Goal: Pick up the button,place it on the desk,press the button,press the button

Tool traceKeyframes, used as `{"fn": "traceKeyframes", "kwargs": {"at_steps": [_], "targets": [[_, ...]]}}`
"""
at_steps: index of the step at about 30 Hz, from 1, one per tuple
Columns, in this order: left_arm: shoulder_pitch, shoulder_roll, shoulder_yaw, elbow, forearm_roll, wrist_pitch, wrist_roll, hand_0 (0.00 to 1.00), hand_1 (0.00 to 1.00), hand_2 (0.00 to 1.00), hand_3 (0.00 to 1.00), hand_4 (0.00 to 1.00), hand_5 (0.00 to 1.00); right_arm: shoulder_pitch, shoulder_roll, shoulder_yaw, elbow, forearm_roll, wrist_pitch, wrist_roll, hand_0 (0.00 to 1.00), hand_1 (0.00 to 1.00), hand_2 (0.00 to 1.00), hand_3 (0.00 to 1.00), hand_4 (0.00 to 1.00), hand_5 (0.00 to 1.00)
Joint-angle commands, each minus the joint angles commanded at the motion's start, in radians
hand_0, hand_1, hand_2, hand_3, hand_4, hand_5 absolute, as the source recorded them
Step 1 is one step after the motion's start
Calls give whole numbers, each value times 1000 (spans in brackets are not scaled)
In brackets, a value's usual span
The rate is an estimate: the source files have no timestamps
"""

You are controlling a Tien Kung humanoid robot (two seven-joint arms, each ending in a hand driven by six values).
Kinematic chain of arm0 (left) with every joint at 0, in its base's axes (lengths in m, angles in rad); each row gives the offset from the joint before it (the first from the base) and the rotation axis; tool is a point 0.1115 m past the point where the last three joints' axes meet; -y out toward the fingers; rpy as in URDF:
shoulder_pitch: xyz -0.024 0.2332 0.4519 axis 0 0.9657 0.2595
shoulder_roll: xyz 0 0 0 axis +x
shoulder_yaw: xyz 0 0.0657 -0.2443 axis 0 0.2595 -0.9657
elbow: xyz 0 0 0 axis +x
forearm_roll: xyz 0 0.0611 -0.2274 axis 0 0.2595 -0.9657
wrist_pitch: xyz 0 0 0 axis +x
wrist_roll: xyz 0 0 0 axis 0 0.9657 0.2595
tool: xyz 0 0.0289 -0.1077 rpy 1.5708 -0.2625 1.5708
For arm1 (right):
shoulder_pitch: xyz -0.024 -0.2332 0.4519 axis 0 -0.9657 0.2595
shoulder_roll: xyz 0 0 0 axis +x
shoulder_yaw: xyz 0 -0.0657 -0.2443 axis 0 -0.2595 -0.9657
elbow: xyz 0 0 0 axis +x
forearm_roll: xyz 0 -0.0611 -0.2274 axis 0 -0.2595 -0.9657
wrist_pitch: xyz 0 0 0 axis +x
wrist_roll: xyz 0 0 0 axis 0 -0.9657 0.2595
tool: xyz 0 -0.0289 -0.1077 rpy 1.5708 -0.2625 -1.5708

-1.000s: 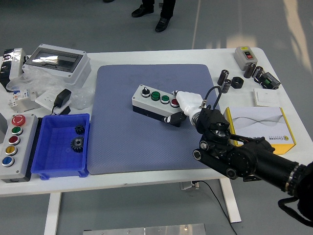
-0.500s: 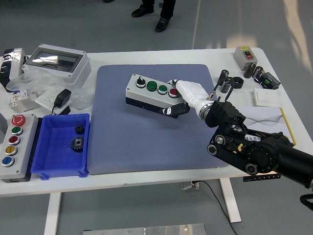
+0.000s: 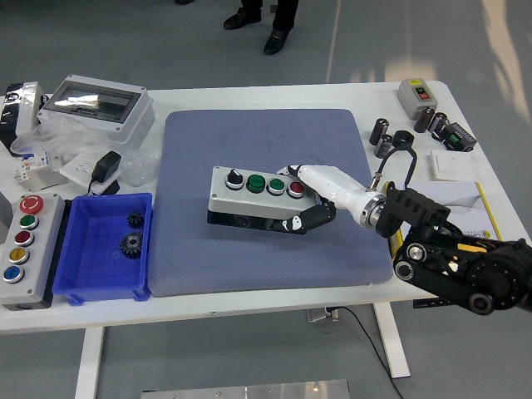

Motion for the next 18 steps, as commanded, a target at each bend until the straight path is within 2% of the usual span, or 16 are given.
{"fn": "traceKeyframes", "kwargs": {"at_steps": [6,7,12,13,18], "targets": [[-3,0,-5,0,9,0,-1,618,584,556,602,546,269,-13,8,-27,-14,-43,-9,-7,129,317,366,344,110,2],[-3,0,-5,0,10,0,0,619,585,556,602,547,270,-13,9,-30,-17,-52,-11,-8,163,337,380,366,137,2],[-5,1,-10,0,18,-2,0,619,585,556,602,547,270,-17,12,-44,-32,-90,-23,-12,163,337,380,366,137,2],[-5,1,-10,0,19,-2,0,618,585,556,601,548,272,-17,13,-44,-34,-95,-24,-13,194,360,386,379,163,2],[-8,1,-12,0,22,-3,1,618,585,556,601,548,272,-17,15,-40,-41,-100,-17,-20,194,360,386,379,163,2]]}}
